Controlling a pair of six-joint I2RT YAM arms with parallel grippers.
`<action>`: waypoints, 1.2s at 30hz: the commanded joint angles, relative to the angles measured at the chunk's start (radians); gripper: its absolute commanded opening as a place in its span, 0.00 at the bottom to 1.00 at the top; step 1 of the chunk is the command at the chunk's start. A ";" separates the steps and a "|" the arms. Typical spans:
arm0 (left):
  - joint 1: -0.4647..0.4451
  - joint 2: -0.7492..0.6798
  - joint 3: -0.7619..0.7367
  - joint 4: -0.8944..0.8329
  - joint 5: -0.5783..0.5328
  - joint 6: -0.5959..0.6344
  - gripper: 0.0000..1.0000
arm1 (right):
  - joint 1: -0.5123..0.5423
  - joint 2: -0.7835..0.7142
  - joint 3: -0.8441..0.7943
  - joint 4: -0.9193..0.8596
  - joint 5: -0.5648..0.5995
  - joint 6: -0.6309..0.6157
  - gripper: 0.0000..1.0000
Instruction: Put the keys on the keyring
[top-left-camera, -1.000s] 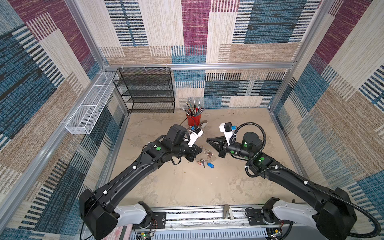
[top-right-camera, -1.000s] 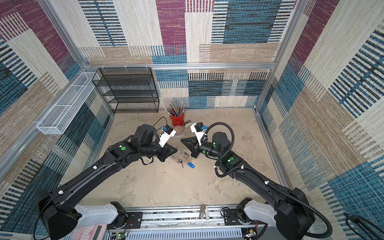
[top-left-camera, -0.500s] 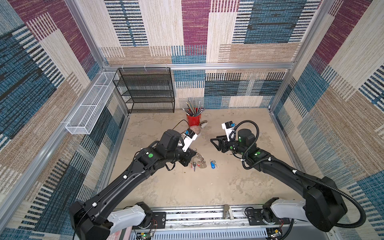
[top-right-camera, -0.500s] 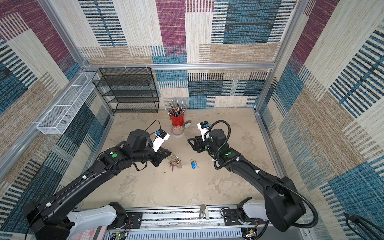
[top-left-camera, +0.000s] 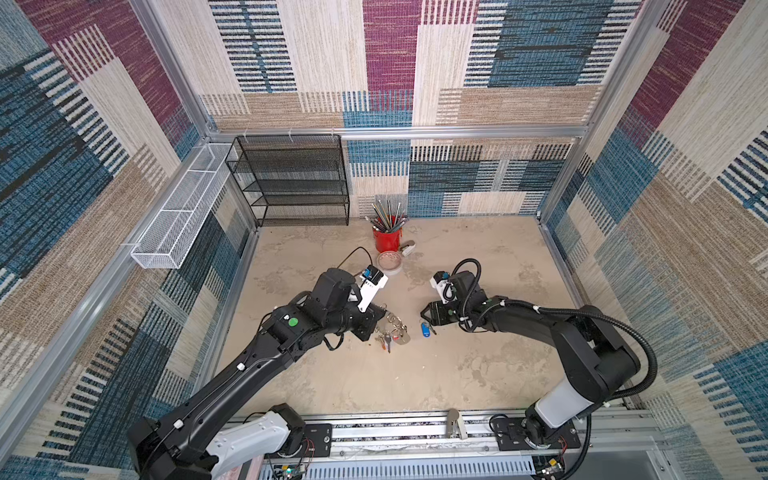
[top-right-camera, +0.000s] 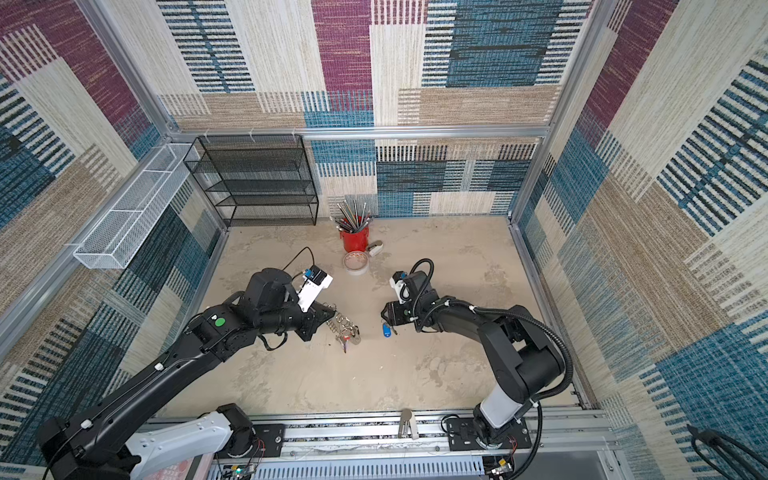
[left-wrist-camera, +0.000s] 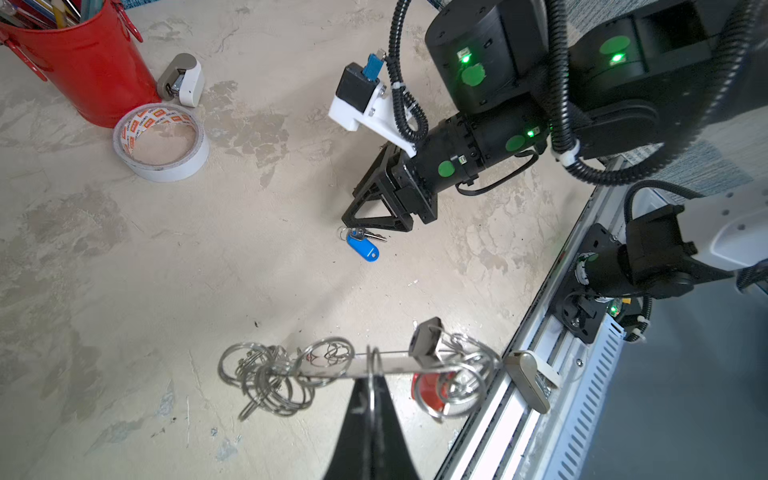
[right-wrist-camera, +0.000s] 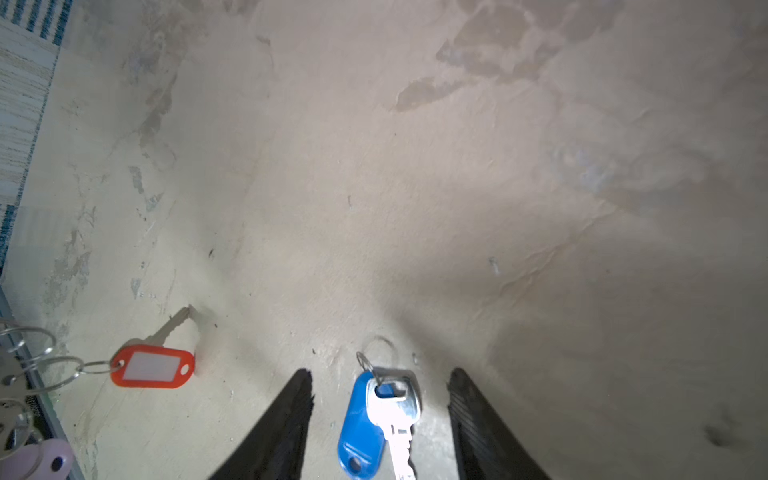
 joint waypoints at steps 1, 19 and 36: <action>0.003 -0.008 -0.004 0.034 0.012 0.006 0.00 | 0.001 0.018 -0.001 0.031 -0.069 -0.013 0.48; 0.020 0.020 -0.003 0.054 0.056 -0.011 0.00 | 0.007 0.052 -0.005 0.068 -0.090 -0.032 0.35; 0.028 0.004 -0.012 0.059 0.061 -0.022 0.00 | 0.085 -0.016 -0.021 0.074 0.108 -0.074 0.35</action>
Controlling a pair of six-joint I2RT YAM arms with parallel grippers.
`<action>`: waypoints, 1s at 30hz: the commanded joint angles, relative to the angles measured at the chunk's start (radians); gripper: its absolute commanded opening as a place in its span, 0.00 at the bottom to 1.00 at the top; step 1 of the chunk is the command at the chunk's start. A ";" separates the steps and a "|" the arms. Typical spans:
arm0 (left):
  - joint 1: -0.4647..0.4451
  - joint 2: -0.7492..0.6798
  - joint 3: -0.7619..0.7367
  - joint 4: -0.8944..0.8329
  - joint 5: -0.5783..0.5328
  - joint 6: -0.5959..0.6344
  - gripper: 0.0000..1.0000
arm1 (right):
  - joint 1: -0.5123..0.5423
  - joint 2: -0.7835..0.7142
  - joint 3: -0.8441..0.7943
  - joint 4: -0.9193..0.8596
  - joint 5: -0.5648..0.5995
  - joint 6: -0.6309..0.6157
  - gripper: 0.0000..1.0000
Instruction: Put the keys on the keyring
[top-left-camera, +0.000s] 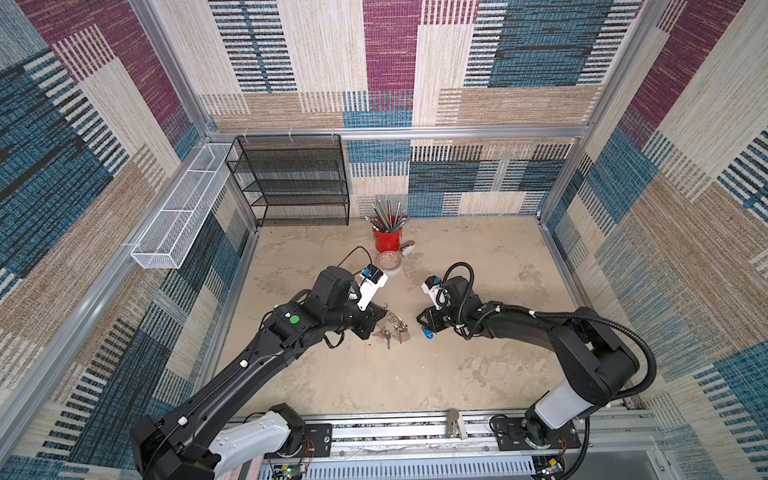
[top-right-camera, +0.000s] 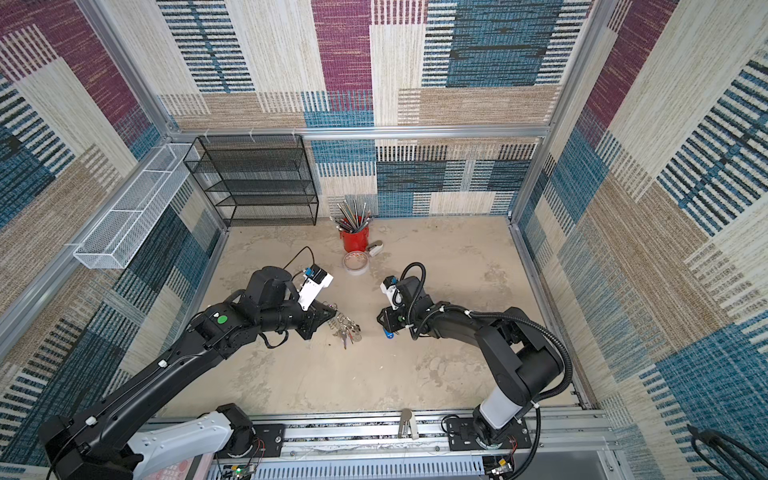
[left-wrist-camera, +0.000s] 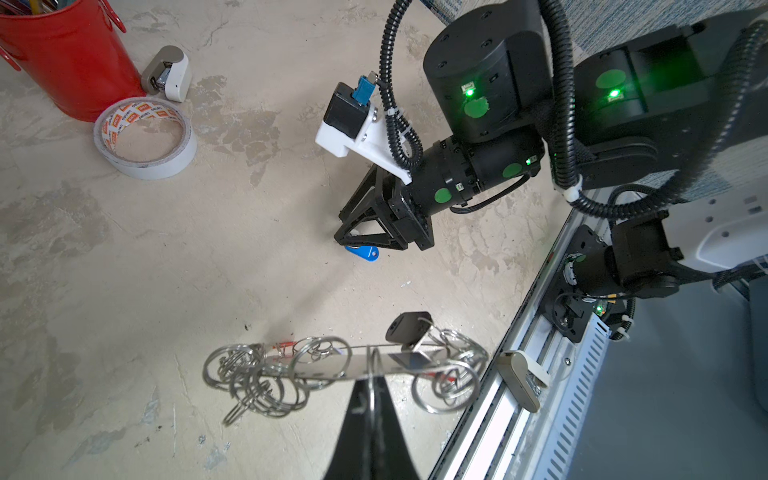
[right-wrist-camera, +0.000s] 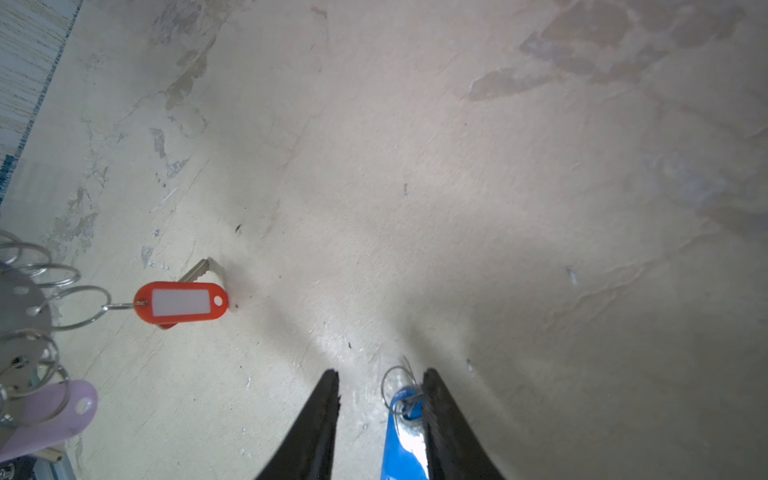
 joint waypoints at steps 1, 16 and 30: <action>0.001 -0.009 -0.005 0.043 0.010 -0.020 0.00 | 0.008 0.015 0.010 0.018 0.060 -0.021 0.35; 0.003 -0.007 -0.002 0.044 0.024 -0.021 0.00 | 0.041 0.057 0.029 -0.005 0.114 -0.032 0.32; 0.012 0.002 0.002 0.052 0.044 -0.026 0.00 | 0.054 0.052 0.016 -0.011 0.135 -0.034 0.31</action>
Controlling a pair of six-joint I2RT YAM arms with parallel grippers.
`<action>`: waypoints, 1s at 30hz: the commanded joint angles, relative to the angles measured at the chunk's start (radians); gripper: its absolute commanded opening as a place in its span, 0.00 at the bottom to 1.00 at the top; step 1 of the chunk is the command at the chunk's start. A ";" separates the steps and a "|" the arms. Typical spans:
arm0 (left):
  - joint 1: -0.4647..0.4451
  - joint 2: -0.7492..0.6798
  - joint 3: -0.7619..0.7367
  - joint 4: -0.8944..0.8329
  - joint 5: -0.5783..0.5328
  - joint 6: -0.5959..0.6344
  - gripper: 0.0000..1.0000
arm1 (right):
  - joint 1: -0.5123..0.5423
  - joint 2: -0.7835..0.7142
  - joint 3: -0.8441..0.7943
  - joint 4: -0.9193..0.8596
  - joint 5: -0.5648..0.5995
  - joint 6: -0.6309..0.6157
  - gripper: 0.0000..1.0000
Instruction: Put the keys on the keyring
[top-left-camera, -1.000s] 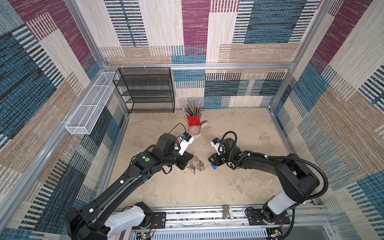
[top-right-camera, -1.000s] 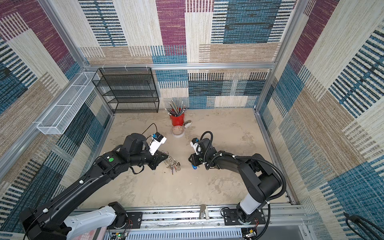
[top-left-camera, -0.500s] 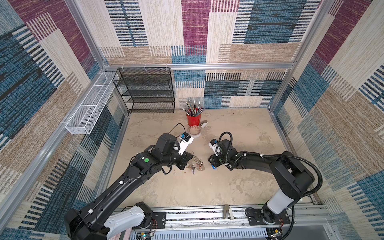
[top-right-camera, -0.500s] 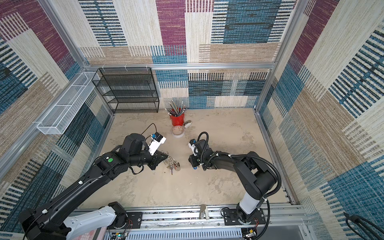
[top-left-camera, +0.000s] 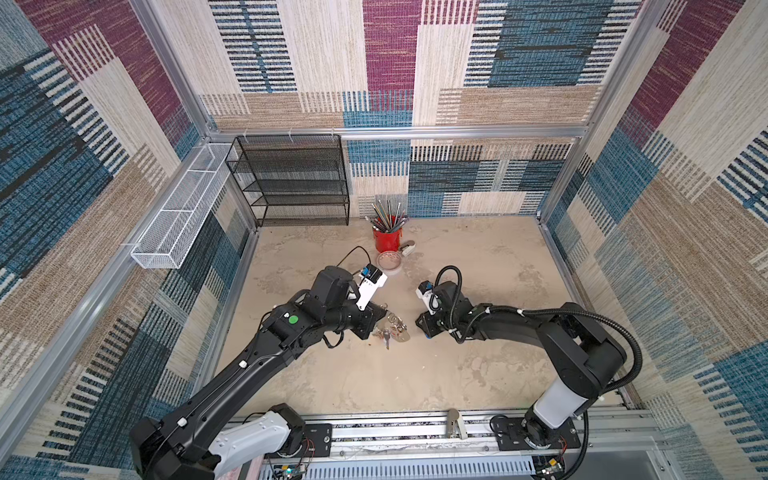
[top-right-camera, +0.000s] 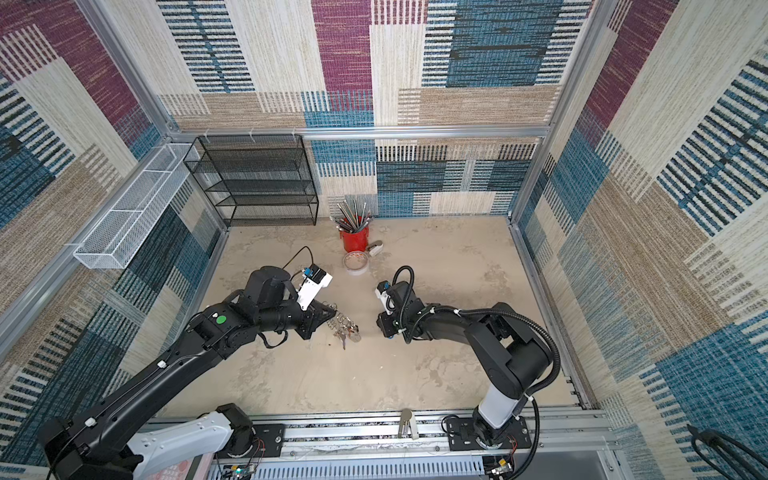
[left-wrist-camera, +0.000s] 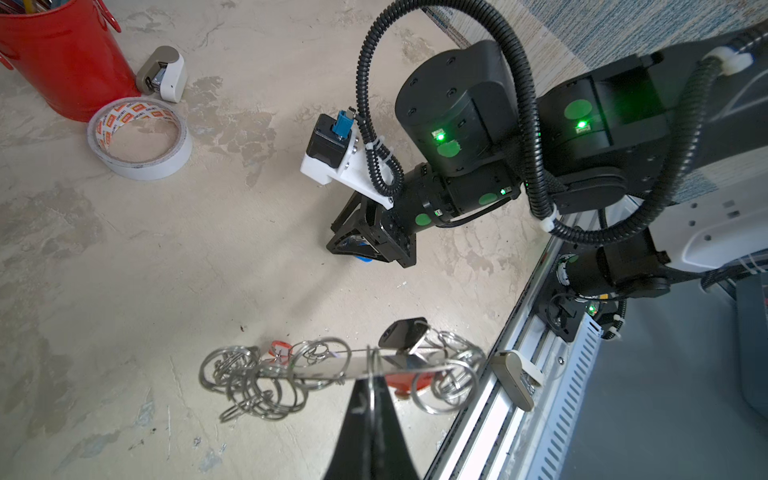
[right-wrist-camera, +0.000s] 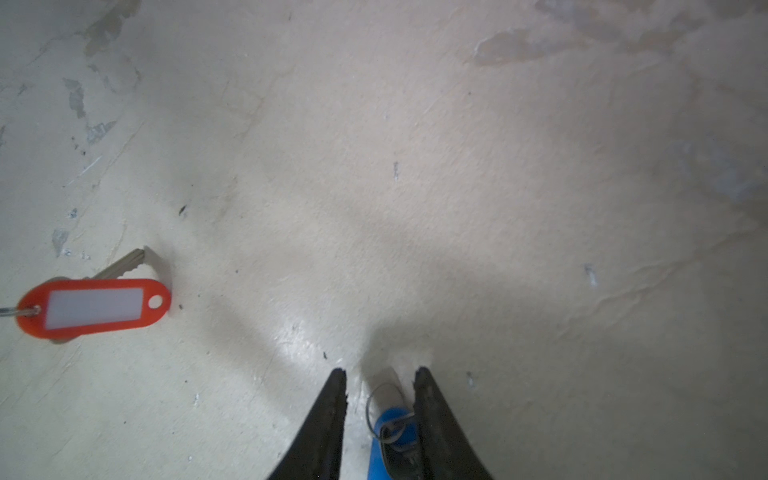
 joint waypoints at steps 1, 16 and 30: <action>0.006 0.003 0.004 0.049 0.019 -0.024 0.00 | 0.002 -0.006 -0.002 -0.005 0.025 -0.003 0.29; 0.016 0.002 0.002 0.058 0.040 -0.031 0.00 | 0.004 -0.017 -0.010 -0.012 0.062 0.001 0.20; 0.022 0.005 0.002 0.056 0.035 -0.028 0.00 | 0.003 -0.059 -0.015 0.007 -0.030 0.014 0.00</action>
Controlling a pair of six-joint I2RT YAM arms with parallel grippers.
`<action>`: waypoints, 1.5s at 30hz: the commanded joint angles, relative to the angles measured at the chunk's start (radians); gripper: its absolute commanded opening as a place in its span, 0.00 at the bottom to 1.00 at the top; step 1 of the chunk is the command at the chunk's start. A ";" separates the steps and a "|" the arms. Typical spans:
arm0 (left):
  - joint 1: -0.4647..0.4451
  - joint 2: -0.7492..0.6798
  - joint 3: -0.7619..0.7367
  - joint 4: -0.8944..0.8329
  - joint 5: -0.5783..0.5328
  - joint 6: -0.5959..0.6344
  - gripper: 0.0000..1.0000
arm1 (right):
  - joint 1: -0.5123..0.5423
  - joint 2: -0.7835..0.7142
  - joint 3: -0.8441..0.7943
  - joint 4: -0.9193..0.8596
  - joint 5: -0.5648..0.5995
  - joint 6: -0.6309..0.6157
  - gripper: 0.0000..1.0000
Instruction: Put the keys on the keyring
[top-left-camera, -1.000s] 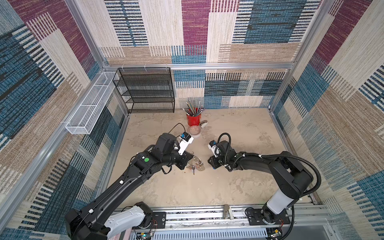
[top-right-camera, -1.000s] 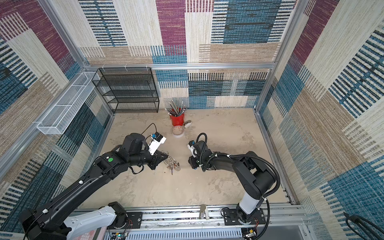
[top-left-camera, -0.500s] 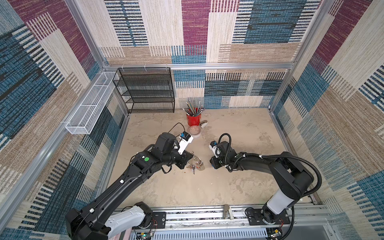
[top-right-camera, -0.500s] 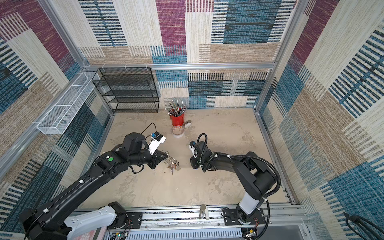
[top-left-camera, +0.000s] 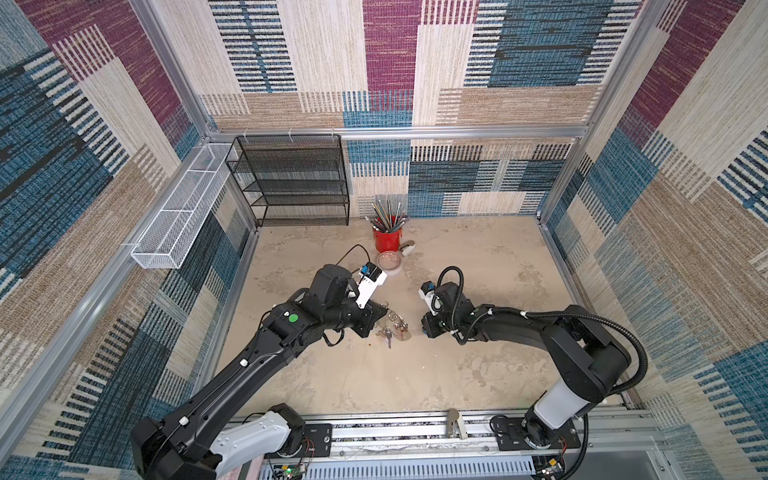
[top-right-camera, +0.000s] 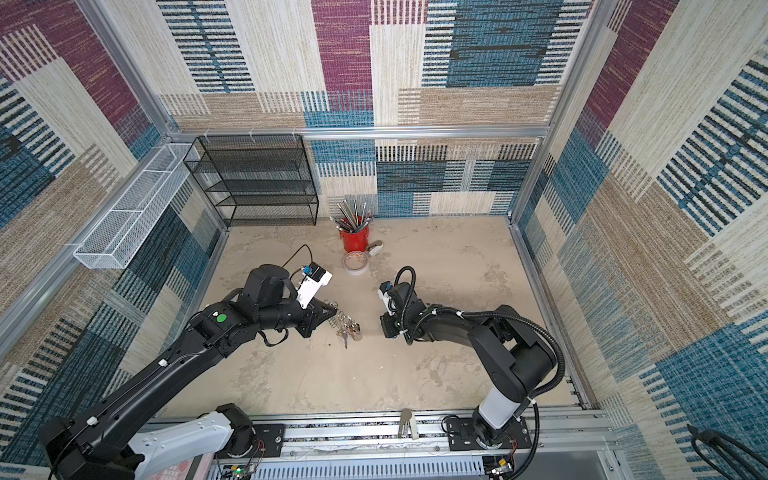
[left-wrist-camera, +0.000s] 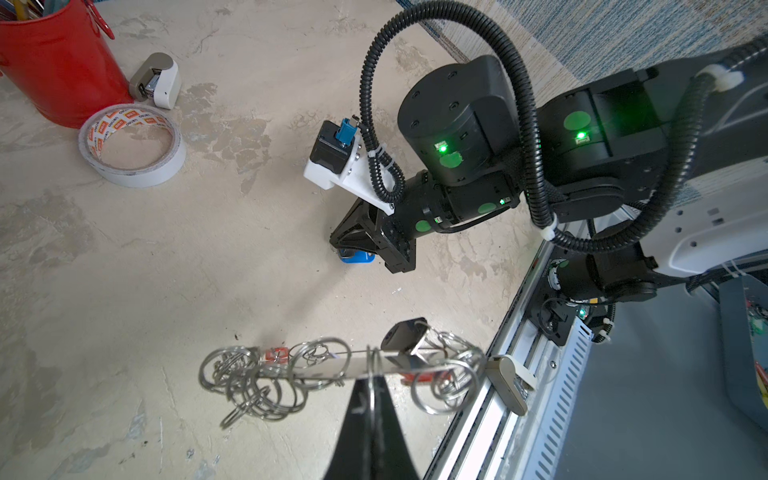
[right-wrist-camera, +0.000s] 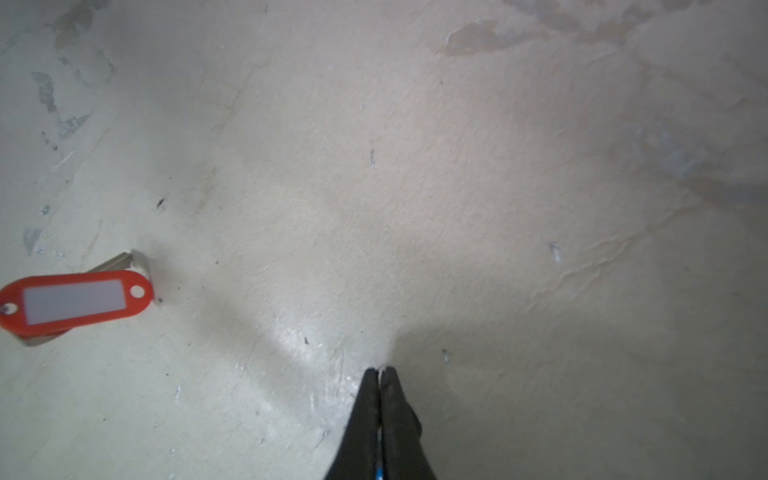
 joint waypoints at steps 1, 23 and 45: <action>0.003 -0.001 0.001 0.036 0.005 -0.028 0.00 | 0.001 -0.032 -0.005 0.035 -0.069 0.013 0.00; 0.001 0.017 0.050 -0.001 -0.017 0.025 0.00 | -0.063 -0.425 -0.049 0.242 -0.375 0.047 0.00; -0.109 0.129 0.187 -0.038 -0.059 0.094 0.00 | -0.029 -0.547 0.008 0.253 -0.514 0.040 0.00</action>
